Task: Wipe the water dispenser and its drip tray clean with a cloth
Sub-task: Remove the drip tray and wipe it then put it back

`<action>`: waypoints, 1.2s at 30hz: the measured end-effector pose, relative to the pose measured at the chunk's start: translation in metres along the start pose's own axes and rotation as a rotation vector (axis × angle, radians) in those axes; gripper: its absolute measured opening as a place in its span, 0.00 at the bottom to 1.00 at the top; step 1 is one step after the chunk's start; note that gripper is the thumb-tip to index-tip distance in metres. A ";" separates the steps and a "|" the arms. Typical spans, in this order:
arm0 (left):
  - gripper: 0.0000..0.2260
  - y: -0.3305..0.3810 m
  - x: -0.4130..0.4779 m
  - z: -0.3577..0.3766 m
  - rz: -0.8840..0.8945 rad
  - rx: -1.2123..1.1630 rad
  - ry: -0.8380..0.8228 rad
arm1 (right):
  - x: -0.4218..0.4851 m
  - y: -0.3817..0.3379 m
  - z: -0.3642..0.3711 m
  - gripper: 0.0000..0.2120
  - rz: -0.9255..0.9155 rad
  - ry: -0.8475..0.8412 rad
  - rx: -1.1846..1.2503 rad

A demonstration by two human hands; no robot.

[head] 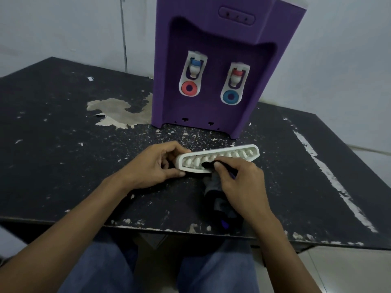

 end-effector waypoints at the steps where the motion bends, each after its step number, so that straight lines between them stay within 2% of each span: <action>1: 0.20 0.000 0.000 -0.001 0.003 -0.001 0.000 | -0.001 0.004 -0.003 0.07 0.039 0.023 0.041; 6: 0.22 0.002 0.001 -0.001 0.017 0.002 -0.014 | 0.004 0.007 -0.011 0.10 0.038 0.094 0.077; 12: 0.22 0.001 0.002 -0.001 0.018 -0.032 0.007 | 0.025 -0.010 -0.001 0.08 -0.222 0.041 -0.018; 19: 0.21 0.003 0.002 0.000 0.011 -0.041 0.019 | 0.035 -0.026 0.023 0.09 -0.414 -0.053 -0.065; 27: 0.22 0.003 0.002 -0.001 0.015 -0.024 0.019 | 0.036 -0.025 0.026 0.12 -0.440 -0.116 -0.161; 32: 0.21 0.004 0.001 -0.001 0.007 -0.029 0.027 | 0.038 -0.026 0.026 0.20 -0.423 -0.235 -0.158; 36: 0.22 0.004 0.001 -0.001 -0.003 -0.037 0.020 | 0.041 -0.022 0.025 0.10 -0.387 -0.145 -0.073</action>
Point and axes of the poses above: each hand's wrist, its own x-axis towards the middle knuckle, its own z-axis out of the palm, y = z × x, the point moved 5 cm from there along x, towards the middle knuckle, and after that the axes turned 12 degrees about -x, right-handed, at the moved point
